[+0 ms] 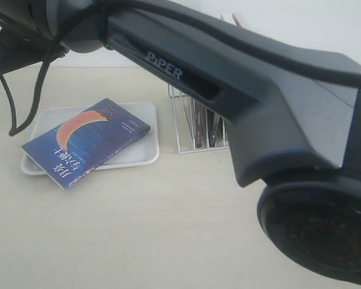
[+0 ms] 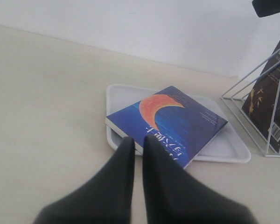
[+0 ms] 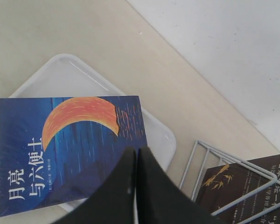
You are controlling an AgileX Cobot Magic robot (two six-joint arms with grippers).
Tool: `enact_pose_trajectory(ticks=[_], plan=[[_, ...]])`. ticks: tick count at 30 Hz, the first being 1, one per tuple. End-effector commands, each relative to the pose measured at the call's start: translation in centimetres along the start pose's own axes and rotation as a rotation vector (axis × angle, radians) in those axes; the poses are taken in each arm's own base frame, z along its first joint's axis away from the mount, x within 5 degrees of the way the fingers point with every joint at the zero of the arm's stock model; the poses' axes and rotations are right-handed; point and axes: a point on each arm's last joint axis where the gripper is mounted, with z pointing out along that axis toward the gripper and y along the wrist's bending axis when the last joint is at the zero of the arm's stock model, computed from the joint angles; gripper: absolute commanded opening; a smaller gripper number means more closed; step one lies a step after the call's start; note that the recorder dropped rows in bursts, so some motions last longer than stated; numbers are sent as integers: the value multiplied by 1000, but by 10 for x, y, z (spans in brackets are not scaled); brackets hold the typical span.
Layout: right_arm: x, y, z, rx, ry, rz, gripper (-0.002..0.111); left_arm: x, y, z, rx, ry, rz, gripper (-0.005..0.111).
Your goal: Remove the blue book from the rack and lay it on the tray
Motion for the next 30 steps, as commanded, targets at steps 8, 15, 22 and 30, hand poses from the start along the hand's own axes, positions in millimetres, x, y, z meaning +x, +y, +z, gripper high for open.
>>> enact_pose_trajectory(ticks=[8,15,22,30], plan=[[-3,-5,-6,1,-13,87,0,0,0,0,6,-6,-6,6],[-14,-26,-49,-65,-61,158,0,0,0,0,6,-6,-6,6],[-3,-48,-81,-59,-56,136,0,0,0,0,6,-6,-6,6],[37,-58,-93,-80,-95,22,0,0,0,0,6,-6,-6,6]])
